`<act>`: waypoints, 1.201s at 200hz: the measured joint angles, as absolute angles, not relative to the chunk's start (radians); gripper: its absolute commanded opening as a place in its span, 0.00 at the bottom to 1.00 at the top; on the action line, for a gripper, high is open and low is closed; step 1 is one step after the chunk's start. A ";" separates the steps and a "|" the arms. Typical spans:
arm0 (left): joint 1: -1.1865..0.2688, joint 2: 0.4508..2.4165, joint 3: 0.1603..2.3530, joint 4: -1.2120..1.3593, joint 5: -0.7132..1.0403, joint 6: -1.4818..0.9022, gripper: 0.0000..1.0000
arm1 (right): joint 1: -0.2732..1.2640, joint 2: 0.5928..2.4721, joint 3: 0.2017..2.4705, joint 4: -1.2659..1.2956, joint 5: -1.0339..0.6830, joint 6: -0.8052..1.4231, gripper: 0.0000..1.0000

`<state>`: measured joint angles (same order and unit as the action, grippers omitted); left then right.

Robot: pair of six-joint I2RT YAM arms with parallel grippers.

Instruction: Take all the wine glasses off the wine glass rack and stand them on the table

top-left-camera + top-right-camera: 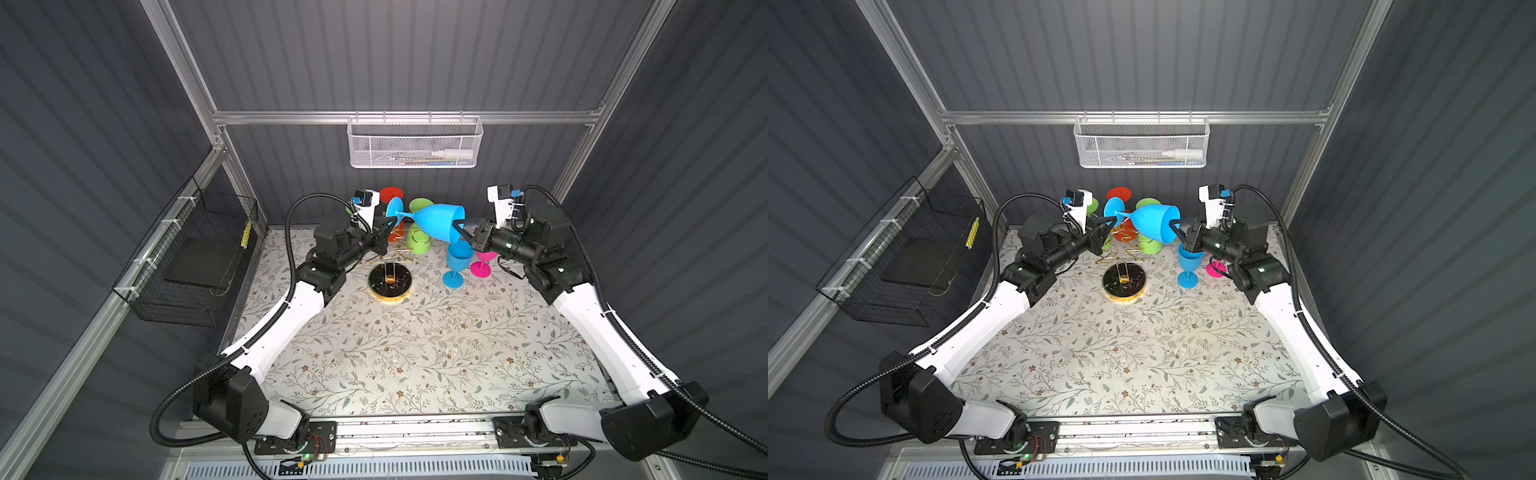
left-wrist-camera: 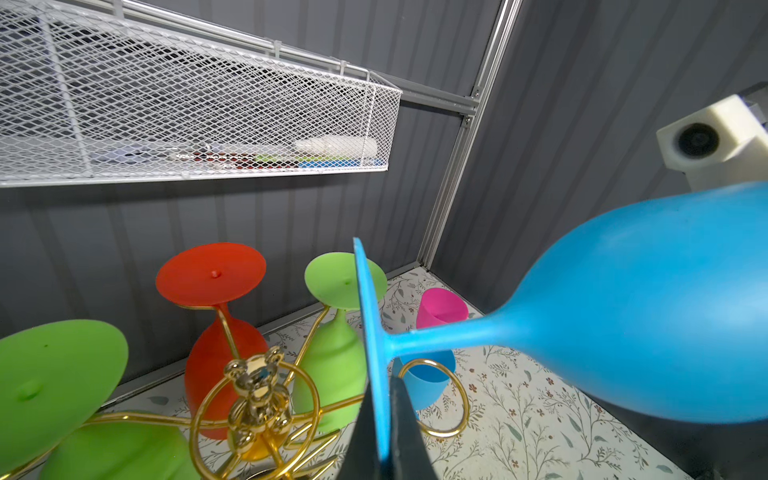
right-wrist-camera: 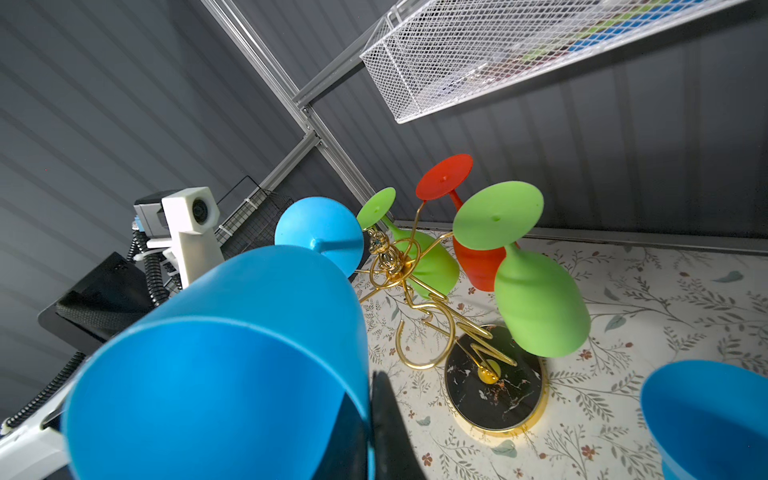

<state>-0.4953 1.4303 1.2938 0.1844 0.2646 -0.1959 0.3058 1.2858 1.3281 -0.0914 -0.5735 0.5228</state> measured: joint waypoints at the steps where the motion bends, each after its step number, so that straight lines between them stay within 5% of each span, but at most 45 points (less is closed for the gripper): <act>1: -0.495 1.430 1.294 0.185 0.265 -0.196 0.03 | 0.306 1.286 1.328 -0.092 -0.574 0.522 0.00; 42: -0.490 1.430 1.289 0.196 0.262 -0.205 0.23 | 0.306 1.283 1.328 -0.100 -0.560 0.515 0.00; 57: -0.489 1.430 1.284 0.204 0.256 -0.205 0.46 | 0.306 1.273 1.328 -0.116 -0.537 0.503 0.00; 102: -0.466 1.413 1.277 0.190 0.225 -0.220 0.78 | 0.276 1.206 1.367 -0.225 -0.453 0.432 0.00; 147: -0.405 1.356 1.277 0.177 0.144 -0.204 0.92 | 0.173 1.044 1.411 -0.444 -0.254 0.313 0.00; 240: -0.397 1.282 1.240 0.155 0.012 -0.104 0.99 | 0.128 0.833 1.355 -0.999 0.270 0.187 0.00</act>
<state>-0.3965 1.2816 1.2404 0.1547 0.0124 -0.1036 0.1276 0.8330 1.3552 -0.9985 0.2695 0.1875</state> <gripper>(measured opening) 0.984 0.051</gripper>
